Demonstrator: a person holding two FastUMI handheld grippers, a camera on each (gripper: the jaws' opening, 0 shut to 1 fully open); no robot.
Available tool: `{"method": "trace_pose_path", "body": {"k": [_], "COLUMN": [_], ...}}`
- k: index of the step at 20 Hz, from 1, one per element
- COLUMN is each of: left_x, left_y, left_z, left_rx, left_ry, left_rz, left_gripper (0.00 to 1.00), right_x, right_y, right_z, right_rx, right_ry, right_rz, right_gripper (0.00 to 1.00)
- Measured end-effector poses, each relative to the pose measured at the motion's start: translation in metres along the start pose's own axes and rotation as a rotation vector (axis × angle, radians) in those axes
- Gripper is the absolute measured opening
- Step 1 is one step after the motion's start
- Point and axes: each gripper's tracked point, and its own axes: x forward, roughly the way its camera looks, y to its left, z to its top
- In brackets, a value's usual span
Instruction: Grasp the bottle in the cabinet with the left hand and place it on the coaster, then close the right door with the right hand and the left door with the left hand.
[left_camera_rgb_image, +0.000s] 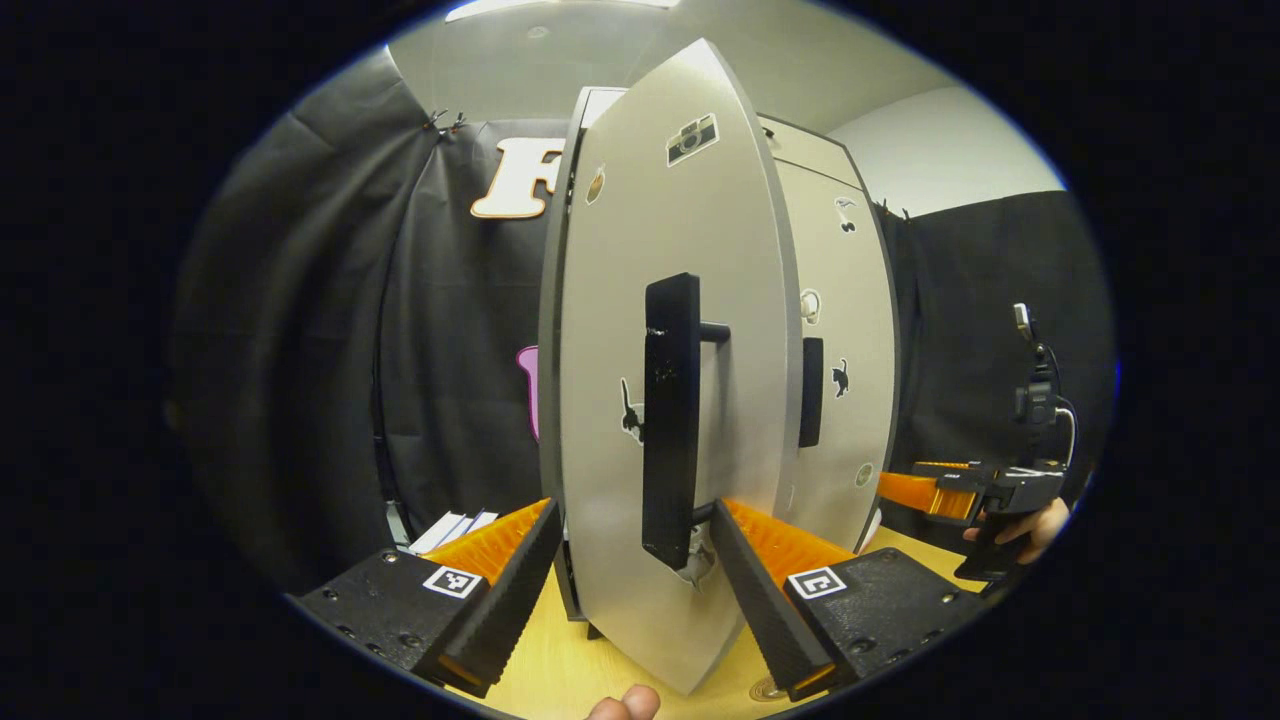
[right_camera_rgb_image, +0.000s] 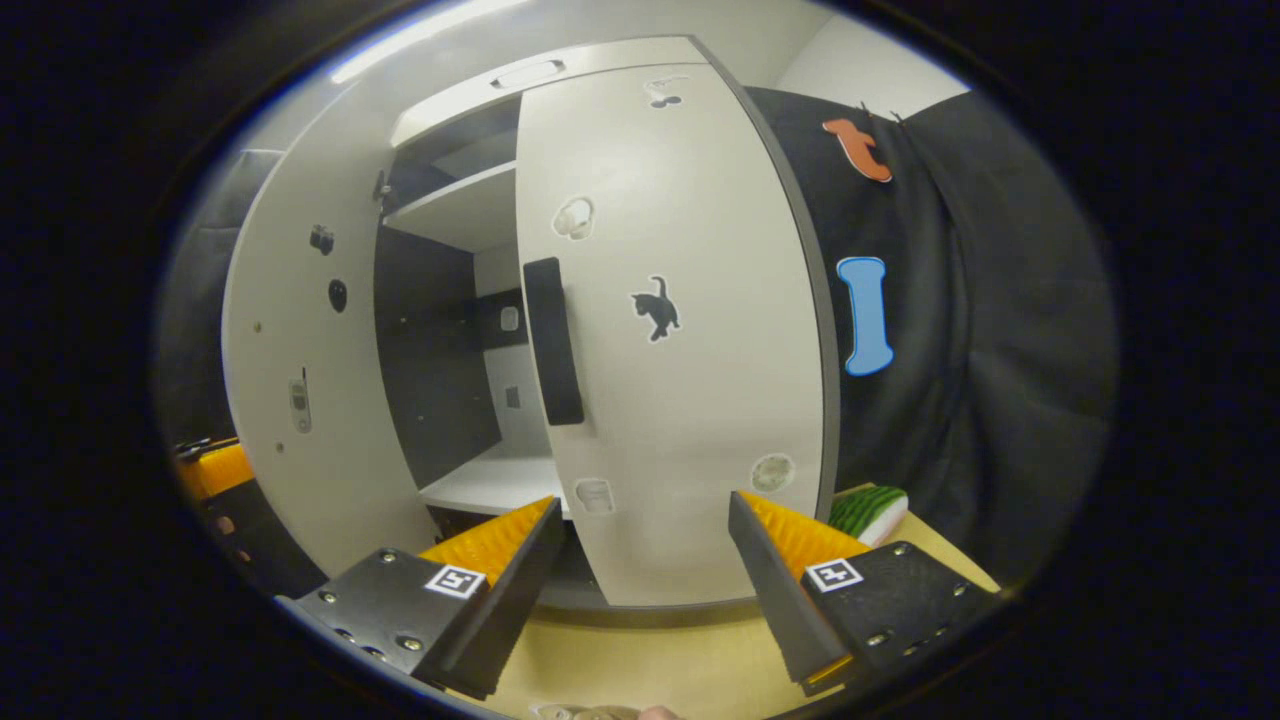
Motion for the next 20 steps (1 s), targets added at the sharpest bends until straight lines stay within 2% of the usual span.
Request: {"method": "trace_pose_path", "body": {"k": [1, 2, 5, 8, 12, 15, 16, 20], "left_x": [0.002, 0.004, 0.016, 0.035, 0.065, 0.087, 0.094, 0.117], "left_y": [-0.003, -0.006, -0.018, -0.035, -0.055, -0.068, -0.071, -0.079], "left_z": [-0.002, -0.001, -0.003, -0.004, -0.007, -0.010, -0.013, -0.016], "left_rx": [-0.003, -0.003, -0.004, -0.012, 0.018, -0.009, -0.017, -0.029], "left_ry": [-0.001, -0.003, 0.008, 0.009, 0.007, 0.022, 0.038, 0.034], "left_rz": [-0.001, -0.002, -0.012, -0.021, -0.013, -0.009, -0.004, 0.011], "left_gripper": [0.95, 0.95, 1.00, 1.00, 1.00, 1.00, 1.00, 1.00], "right_x": [-0.001, -0.002, -0.004, -0.006, -0.008, -0.011, -0.013, -0.020], "right_y": [-0.003, -0.007, -0.019, -0.028, -0.041, -0.048, -0.050, -0.054], "right_z": [-0.001, -0.001, 0.001, 0.002, 0.006, 0.006, 0.005, 0.003], "right_rx": [0.007, 0.020, 0.039, 0.043, 0.056, 0.040, 0.034, 0.041], "right_ry": [0.005, 0.005, 0.001, 0.003, 0.004, 0.005, 0.007, 0.015], "right_rz": [-0.002, -0.004, -0.019, -0.023, -0.030, -0.035, -0.035, -0.042], "right_gripper": [0.97, 1.00, 1.00, 0.97, 1.00, 0.97, 1.00, 1.00]}}
